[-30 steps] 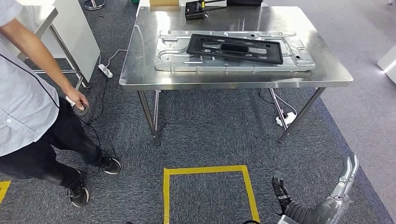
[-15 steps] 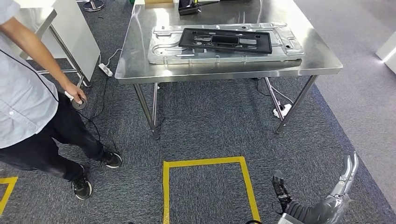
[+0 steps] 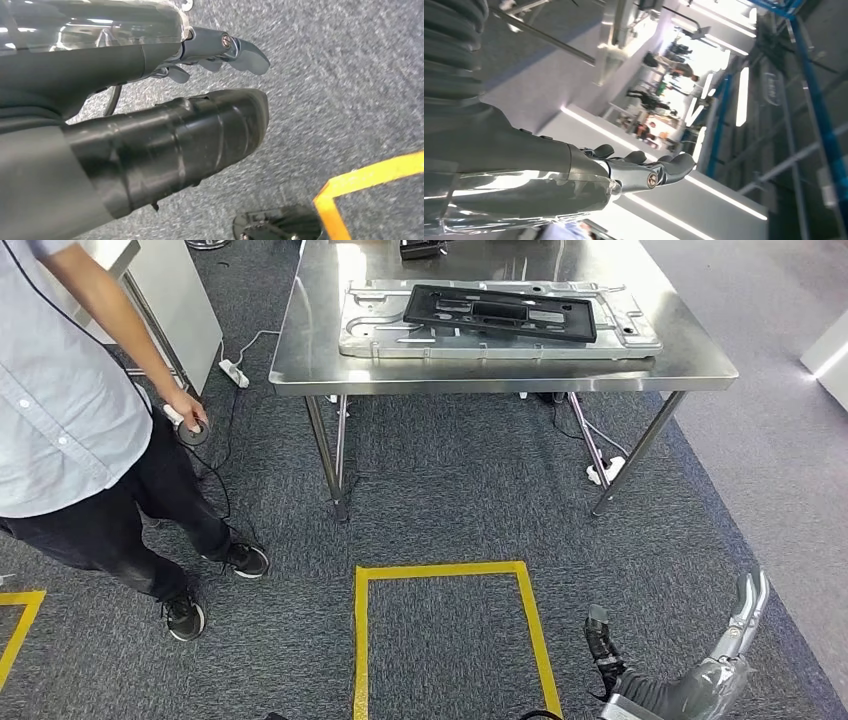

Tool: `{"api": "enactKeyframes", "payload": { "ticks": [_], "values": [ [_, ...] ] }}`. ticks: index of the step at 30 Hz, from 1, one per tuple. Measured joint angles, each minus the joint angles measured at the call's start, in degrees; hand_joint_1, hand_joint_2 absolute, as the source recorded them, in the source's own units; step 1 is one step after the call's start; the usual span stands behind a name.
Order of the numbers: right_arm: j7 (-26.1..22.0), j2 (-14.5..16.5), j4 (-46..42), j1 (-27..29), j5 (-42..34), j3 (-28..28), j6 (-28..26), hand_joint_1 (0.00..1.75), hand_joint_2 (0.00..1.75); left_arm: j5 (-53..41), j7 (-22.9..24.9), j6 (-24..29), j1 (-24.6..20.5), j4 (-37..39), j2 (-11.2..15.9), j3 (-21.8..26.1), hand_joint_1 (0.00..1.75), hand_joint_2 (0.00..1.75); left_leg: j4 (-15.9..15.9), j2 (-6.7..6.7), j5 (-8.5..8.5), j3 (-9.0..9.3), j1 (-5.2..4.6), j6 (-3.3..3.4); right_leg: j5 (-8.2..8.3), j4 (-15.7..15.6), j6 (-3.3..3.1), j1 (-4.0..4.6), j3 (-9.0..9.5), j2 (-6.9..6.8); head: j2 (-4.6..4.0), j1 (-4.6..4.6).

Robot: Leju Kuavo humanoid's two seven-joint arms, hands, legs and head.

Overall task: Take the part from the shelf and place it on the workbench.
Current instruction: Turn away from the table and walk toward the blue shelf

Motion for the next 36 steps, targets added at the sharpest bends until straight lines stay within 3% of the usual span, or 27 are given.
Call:
{"api": "enactKeyframes", "payload": {
  "ticks": [1, 2, 3, 6, 7, 9, 11, 13, 15, 16, 17, 18, 19, 21, 23, 24, 26, 27, 29, 31, 32, 33, 34, 36],
  "values": [
    [0.85, -0.27, 0.02, 0.01, -0.91, 0.00, 0.00, 0.00, 0.00, 0.02, 0.00, -0.03, 0.05, 0.00, 0.00, 0.02, 0.00, 0.00, 0.11, 0.04, 0.42, -0.59, -0.05, 0.01, -1.36, 3.03, 0.16, -0.07, -0.60, 0.00, 0.00, -0.01],
    [1.98, -0.71, 0.08, 0.02, -2.23, 0.00, 0.00, 0.00, 0.00, 0.05, 0.00, -0.05, 0.10, 0.00, 0.00, 0.05, 0.00, 0.00, 0.26, 0.07, 0.79, -1.14, -0.09, -0.02, -1.41, 4.24, 0.23, -0.13, -0.33, 0.00, 0.00, -0.01],
    [3.29, -1.34, 0.19, 0.01, -3.99, -0.01, 0.00, 0.00, 0.00, 0.08, -0.01, -0.07, 0.12, 0.00, 0.00, 0.07, 0.00, 0.00, 0.44, 0.06, 1.11, -1.69, -0.11, -0.07, -0.41, 3.09, 0.19, -0.18, 1.15, 0.00, 0.00, -0.01],
    [6.24, -3.82, 0.68, -0.17, -10.12, -0.05, 0.45, 0.00, 0.00, 0.11, -0.02, -0.24, 0.12, 0.00, -0.01, 0.11, 0.00, 0.00, 0.95, -0.06, 1.86, -2.81, -0.14, -0.52, 2.98, -8.90, -0.55, -0.01, 9.32, 0.08, 0.00, -0.04],
    [6.61, -4.46, 0.89, -0.25, -12.39, -0.23, 1.25, 0.00, 0.00, 0.11, -0.02, -0.34, 0.11, 0.00, -0.02, 0.11, 0.00, 0.00, 1.02, -0.08, 2.11, -2.97, -0.13, -0.82, 3.34, -11.64, -0.84, 0.21, 10.86, 0.11, 0.00, -0.04],
    [6.97, -5.26, 1.84, -0.52, -18.84, -1.54, 4.83, 0.00, 0.00, 0.05, -0.03, -0.58, 0.06, 0.00, -0.04, 0.12, 0.00, 0.00, 0.93, -0.07, 2.74, -3.20, -0.05, -1.56, 3.67, -13.05, -1.29, 0.67, 11.26, 0.14, 0.00, -0.04],
    [6.56, -5.53, 3.87, -0.97, -25.27, -4.59, 9.86, 0.00, 0.00, -0.04, -0.05, -0.73, 0.06, 0.00, -0.07, 0.12, 0.00, 0.00, 1.16, -0.11, 2.68, -3.56, -0.02, -2.22, 4.52, -13.80, -2.04, 0.44, 10.80, 0.00, 0.00, -0.05],
    [5.25, -5.38, 7.04, -1.75, -27.95, -8.96, 14.58, 0.00, 0.00, -0.13, -0.10, -0.75, 0.14, 0.00, -0.07, 0.13, 0.00, 0.00, 4.32, -0.25, -0.55, -4.90, 0.00, -2.60, 5.69, -14.38, -2.89, 0.14, 9.96, -0.25, 0.00, -0.15],
    [3.73, -4.85, 10.43, -2.54, -27.76, -13.62, 18.49, 0.00, 0.00, -0.27, -0.18, -0.75, 0.19, 0.00, -0.07, 0.14, 0.00, 0.00, 11.18, -0.34, -5.68, -7.24, 0.09, -2.78, 6.51, -14.21, -3.27, 0.30, 8.66, -0.47, 0.00, -0.22],
    [3.30, -4.44, 12.07, -2.89, -27.08, -15.80, 20.11, 0.00, 0.00, -0.33, -0.25, -0.75, 0.22, 0.00, -0.07, 0.15, 0.00, 0.00, 14.58, -0.34, -7.34, -8.14, 0.10, -2.88, 6.88, -14.00, -3.25, 0.39, 7.91, -0.55, 0.00, -0.22],
    [3.06, -3.98, 13.73, -3.28, -26.13, -17.79, 21.48, 0.00, 0.00, -0.37, -0.31, -0.75, 0.25, 0.00, -0.07, 0.16, 0.00, 0.00, 16.69, -0.33, -7.88, -8.41, 0.10, -2.94, 7.21, -13.74, -3.23, 0.45, 7.20, -0.61, 0.00, -0.21],
    [2.90, -3.52, 15.60, -3.79, -24.99, -19.70, 22.58, 0.00, 0.00, -0.38, -0.38, -0.74, 0.28, 0.00, -0.07, 0.19, 0.00, 0.00, 16.72, -0.33, -7.19, -7.60, 0.10, -2.95, 7.51, -13.39, -3.17, 0.48, 6.49, -0.64, 0.00, -0.21],
    [2.66, -3.05, 17.64, -4.32, -23.91, -21.58, 23.41, 0.00, 0.00, -0.37, -0.44, -0.74, 0.29, 0.00, -0.07, 0.21, 0.00, 0.00, 14.67, -0.32, -5.69, -5.78, 0.09, -2.90, 7.76, -13.00, -3.06, 0.48, 5.83, -0.63, 0.00, -0.22],
    [1.95, -2.13, 21.16, -5.20, -22.66, -25.03, 24.35, 0.00, 0.00, -0.37, -0.50, -0.73, 0.22, 0.00, -0.07, 0.27, 0.00, 0.00, 6.43, -0.34, -3.10, -0.16, -0.05, -2.54, 8.10, -12.06, -2.74, 0.50, 4.71, -0.64, 0.00, -0.22],
    [1.47, -1.37, 23.51, -5.81, -22.30, -27.62, 24.64, 0.00, 0.00, -0.37, -0.53, -0.70, 0.15, 0.00, -0.07, 0.45, 0.00, 0.00, 0.66, -0.35, -2.80, 3.15, -0.34, -2.05, 8.53, -11.44, -2.15, 0.48, 4.04, -0.68, 0.00, -0.20],
    [1.36, -1.08, 24.39, -6.08, -22.22, -28.53, 24.67, 0.00, 0.00, -0.37, -0.54, -0.69, 0.16, 0.00, -0.07, 0.58, 0.00, 0.00, -0.37, -0.35, -3.06, 3.52, -0.51, -1.83, 8.83, -11.35, -1.81, 0.45, 3.87, -0.68, 0.00, -0.19],
    [1.31, -0.71, 25.58, -6.44, -22.00, -29.67, 24.71, 0.00, 0.00, -0.37, -0.55, -0.68, 0.22, 0.00, -0.08, 0.82, 0.00, 0.00, -0.83, -0.23, -2.30, 3.04, -0.38, -1.15, 9.15, -11.30, -1.09, 0.38, 3.79, -0.54, 0.00, -0.18],
    [1.46, -0.59, 26.09, -6.56, -21.77, -30.23, 24.79, 0.00, 0.00, -0.36, -0.55, -0.68, 0.20, 0.00, -0.10, 0.89, 0.00, 0.00, -1.07, -0.15, -1.81, 2.82, -0.26, -0.71, 8.45, -10.75, -0.78, 0.34, 3.53, -0.39, 0.00, -0.15],
    [2.00, -0.36, 27.67, -7.15, -21.11, -31.60, 25.16, 0.00, 0.00, -0.31, -0.54, -0.67, 0.10, 0.00, -0.13, 0.96, 0.00, 0.00, -1.41, 0.05, -0.79, 2.04, -0.04, 0.00, 4.46, -6.67, -0.23, 0.10, 2.08, -0.08, 0.00, -0.12],
    [2.13, -0.15, 31.12, -8.39, -20.55, -33.85, 25.59, 0.00, 0.00, -0.25, -0.47, -0.66, 0.10, 0.00, -0.13, 1.01, 0.00, 0.00, -1.33, 0.15, 0.00, 1.01, -0.06, 0.18, -0.16, 0.45, 0.29, -0.20, -0.06, 0.00, 0.00, -0.10],
    [1.71, -0.12, 33.71, -9.15, -20.40, -35.41, 25.69, 0.00, 0.00, -0.22, -0.43, -0.64, 0.13, 0.00, -0.13, 1.03, 0.00, 0.00, -1.22, 0.19, 0.36, 0.49, -0.07, 0.14, -1.15, 3.16, 0.51, -0.36, -0.57, 0.00, 0.00, -0.10],
    [1.09, -0.13, 36.72, -9.97, -20.26, -37.16, 25.65, 0.00, 0.00, -0.19, -0.38, -0.61, 0.15, 0.00, -0.13, 1.04, 0.00, 0.00, -1.06, 0.20, 0.68, 0.00, -0.06, 0.06, -0.97, 4.05, 0.67, -0.51, -0.21, 0.00, 0.00, -0.10],
    [0.32, -0.25, 39.94, -10.89, -20.01, -38.95, 25.52, 0.00, 0.00, -0.13, -0.32, -0.55, 0.16, 0.00, -0.14, 1.06, 0.00, 0.00, -0.85, 0.19, 0.93, -0.46, -0.04, -0.05, 0.21, 2.60, 0.75, -0.65, 1.34, 0.00, 0.00, -0.10],
    [-1.20, -0.83, 46.96, -12.98, -19.37, -42.55, 25.20, 0.00, 0.00, 0.02, -0.22, -0.36, 0.16, 0.00, -0.19, 1.07, 0.00, 0.00, -0.34, 0.28, 1.20, -1.16, -0.01, -0.31, 2.82, -5.17, 0.73, -0.86, 6.53, -0.22, 0.00, -0.11]
  ]
}}
